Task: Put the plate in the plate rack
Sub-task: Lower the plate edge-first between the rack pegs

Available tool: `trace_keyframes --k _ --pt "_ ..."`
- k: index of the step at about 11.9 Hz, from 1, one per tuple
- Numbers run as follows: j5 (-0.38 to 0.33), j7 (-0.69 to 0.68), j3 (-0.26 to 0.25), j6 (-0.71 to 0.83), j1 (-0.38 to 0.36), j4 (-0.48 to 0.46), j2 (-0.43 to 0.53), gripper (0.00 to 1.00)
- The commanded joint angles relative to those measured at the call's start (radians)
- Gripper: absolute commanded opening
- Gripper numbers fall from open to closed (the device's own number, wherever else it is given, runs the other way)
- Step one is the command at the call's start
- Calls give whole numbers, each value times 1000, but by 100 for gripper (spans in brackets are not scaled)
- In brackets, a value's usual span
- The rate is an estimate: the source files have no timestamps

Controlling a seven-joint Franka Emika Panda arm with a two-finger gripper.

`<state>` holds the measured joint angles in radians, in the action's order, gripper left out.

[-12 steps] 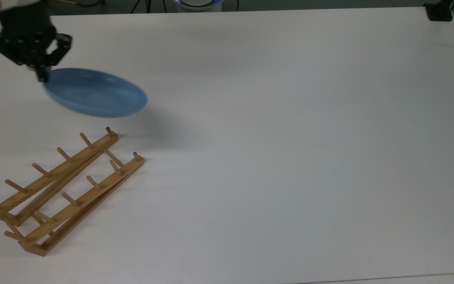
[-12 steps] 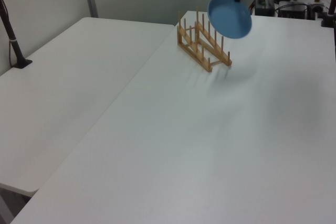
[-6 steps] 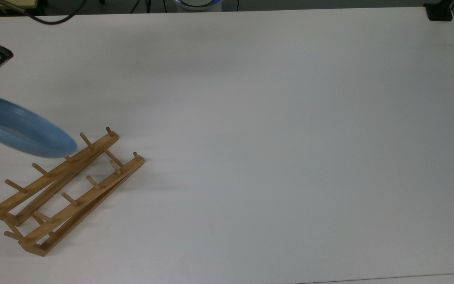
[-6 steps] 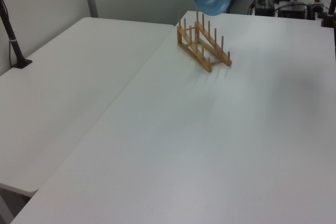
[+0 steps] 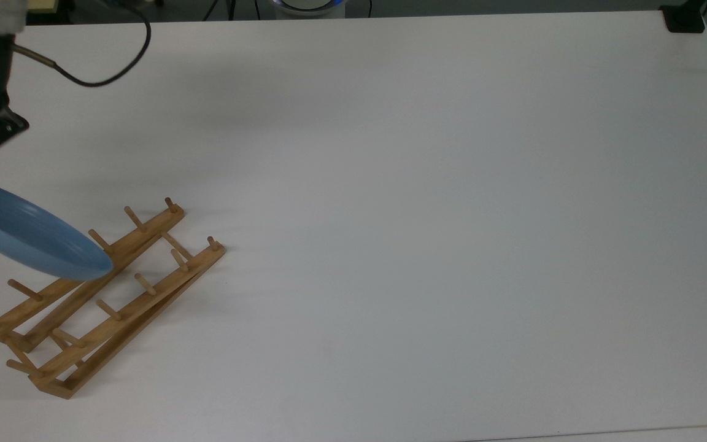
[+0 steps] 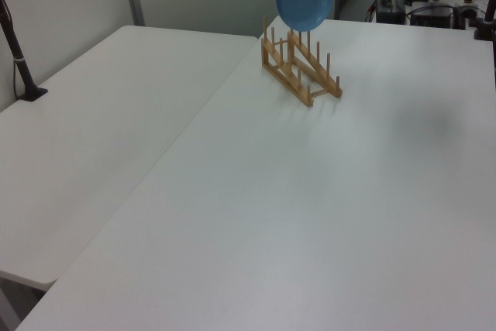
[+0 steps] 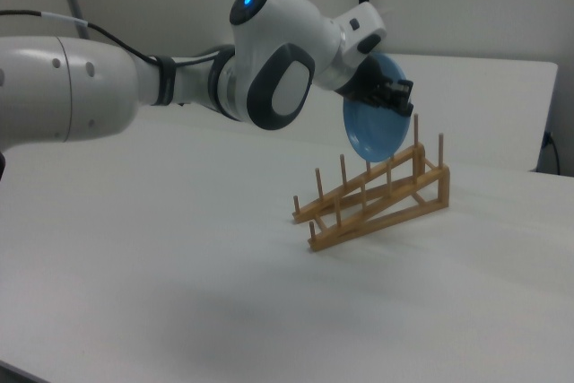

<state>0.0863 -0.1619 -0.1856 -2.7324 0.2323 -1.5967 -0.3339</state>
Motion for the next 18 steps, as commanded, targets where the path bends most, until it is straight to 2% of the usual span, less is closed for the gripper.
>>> trace_keyframes --k 1,6,8,11,12,13,14,15,16,17,18 --pt "103 126 -12 -38 -21 -31 -4 0" --pt "321 347 -11 -41 -44 -31 -22 0" --pt "364 377 -11 -39 -47 -32 -33 0" --pt "377 377 -11 -39 -47 -40 -39 1" --pt "377 375 -11 -39 -47 -43 -39 5" --pt "380 377 -11 -39 -47 -43 -39 18" --pt "380 375 -11 -38 -47 -45 -40 54" --pt "380 375 -11 -38 -47 -45 -40 66" --pt "380 377 -9 -36 -50 -43 -39 90" --pt "380 377 -9 -36 -51 -43 -37 97" --pt "378 378 -9 -35 -57 -42 -36 99"
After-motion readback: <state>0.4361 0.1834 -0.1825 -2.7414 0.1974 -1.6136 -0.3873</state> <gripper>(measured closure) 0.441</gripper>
